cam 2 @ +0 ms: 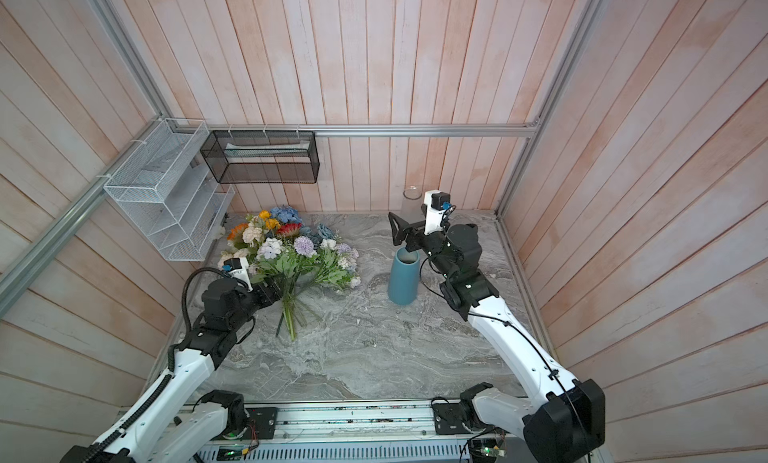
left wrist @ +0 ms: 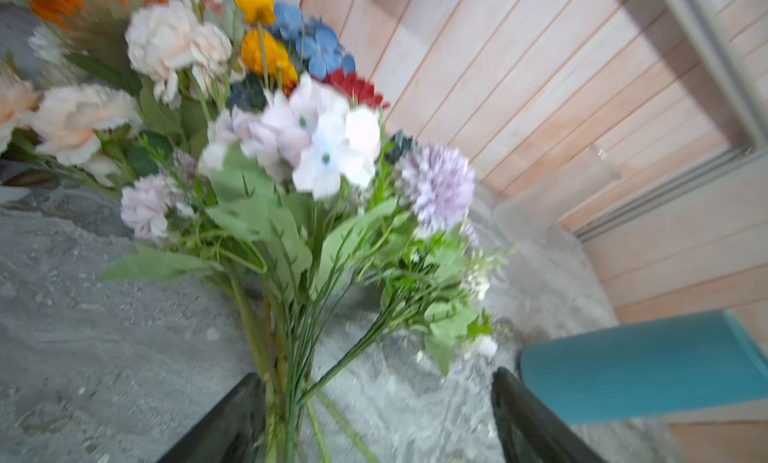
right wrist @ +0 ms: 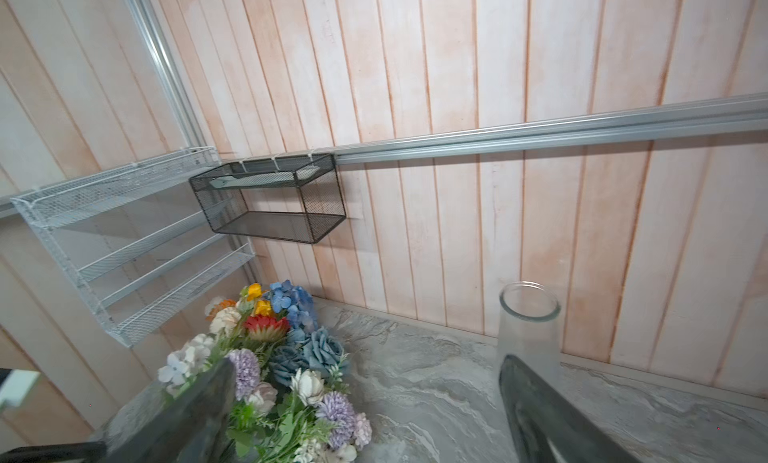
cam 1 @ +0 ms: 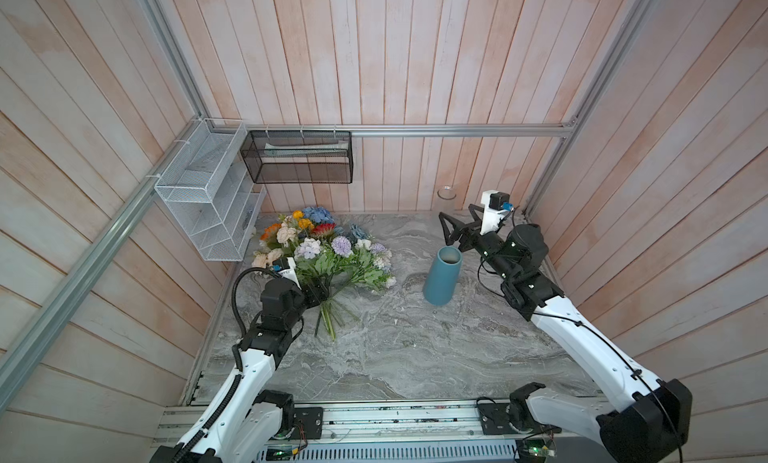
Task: Arrange the flowers into the vase
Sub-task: 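Pull the teal vase nearer while the left gripper lowers onto the flower stems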
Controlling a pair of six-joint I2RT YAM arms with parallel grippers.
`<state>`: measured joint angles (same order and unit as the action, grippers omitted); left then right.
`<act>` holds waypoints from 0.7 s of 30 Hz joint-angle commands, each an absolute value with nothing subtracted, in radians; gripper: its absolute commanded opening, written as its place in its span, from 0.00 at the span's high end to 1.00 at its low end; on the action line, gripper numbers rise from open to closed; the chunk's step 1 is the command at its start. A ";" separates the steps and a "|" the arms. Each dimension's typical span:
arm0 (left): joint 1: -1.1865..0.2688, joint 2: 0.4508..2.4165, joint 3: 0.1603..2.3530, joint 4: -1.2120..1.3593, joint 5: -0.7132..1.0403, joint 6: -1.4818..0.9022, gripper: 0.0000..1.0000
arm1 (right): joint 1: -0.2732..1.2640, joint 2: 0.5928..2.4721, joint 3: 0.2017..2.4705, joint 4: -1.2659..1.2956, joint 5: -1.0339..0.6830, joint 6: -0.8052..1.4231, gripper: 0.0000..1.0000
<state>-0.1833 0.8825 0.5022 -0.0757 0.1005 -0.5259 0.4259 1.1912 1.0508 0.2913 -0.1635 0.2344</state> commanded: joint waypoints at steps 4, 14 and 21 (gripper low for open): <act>-0.266 0.901 0.442 -0.174 0.077 -0.545 0.38 | 0.483 1.310 1.130 0.244 -0.333 0.287 0.02; -0.305 1.023 0.414 -0.077 -0.051 -0.569 0.68 | 0.573 1.412 1.154 0.222 -0.330 0.275 0.02; -0.305 1.178 0.489 -0.017 -0.157 -0.523 0.77 | 0.584 1.388 1.132 0.226 -0.292 0.253 0.02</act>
<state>-0.3035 1.1404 0.4389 -0.0582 -0.0719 -0.5522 0.5785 1.4101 1.1156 0.2234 -0.3107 0.2642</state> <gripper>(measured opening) 0.235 0.981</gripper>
